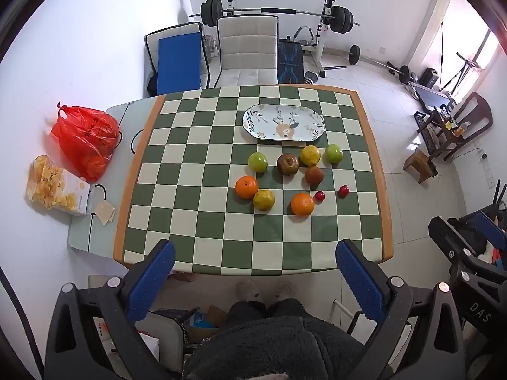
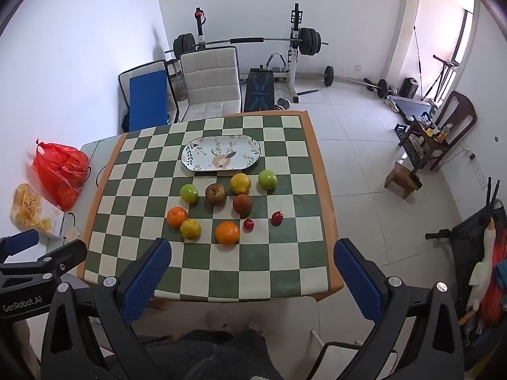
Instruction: Organize fruits
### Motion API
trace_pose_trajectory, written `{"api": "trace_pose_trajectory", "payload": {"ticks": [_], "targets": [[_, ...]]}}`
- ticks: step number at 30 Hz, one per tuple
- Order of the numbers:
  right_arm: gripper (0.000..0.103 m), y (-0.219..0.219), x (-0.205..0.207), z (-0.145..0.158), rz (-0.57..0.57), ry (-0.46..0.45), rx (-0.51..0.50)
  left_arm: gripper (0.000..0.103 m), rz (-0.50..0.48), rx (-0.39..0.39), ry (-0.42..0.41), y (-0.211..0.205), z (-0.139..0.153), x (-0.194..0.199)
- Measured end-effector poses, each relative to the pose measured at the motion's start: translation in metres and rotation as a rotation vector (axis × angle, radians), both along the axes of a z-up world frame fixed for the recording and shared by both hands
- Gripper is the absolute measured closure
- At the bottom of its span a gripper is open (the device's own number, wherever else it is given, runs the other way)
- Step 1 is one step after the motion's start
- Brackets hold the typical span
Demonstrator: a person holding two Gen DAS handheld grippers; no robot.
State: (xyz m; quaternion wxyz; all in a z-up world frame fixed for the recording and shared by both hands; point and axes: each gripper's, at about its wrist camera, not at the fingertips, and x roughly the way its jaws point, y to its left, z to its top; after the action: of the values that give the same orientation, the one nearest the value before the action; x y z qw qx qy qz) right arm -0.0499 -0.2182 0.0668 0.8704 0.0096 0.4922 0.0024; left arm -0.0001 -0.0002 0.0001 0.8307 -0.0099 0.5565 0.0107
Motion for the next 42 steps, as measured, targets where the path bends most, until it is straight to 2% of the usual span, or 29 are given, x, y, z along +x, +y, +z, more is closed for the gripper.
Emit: {"api": "trace_pose_trajectory", "payload": {"ticks": [42], "targets": [[0.000,-0.0053,-0.0031,0.0052,-0.003,-0.011,0.008,0.000,-0.002,-0.005,-0.008,-0.0016,0.0010,-0.0013]]}}
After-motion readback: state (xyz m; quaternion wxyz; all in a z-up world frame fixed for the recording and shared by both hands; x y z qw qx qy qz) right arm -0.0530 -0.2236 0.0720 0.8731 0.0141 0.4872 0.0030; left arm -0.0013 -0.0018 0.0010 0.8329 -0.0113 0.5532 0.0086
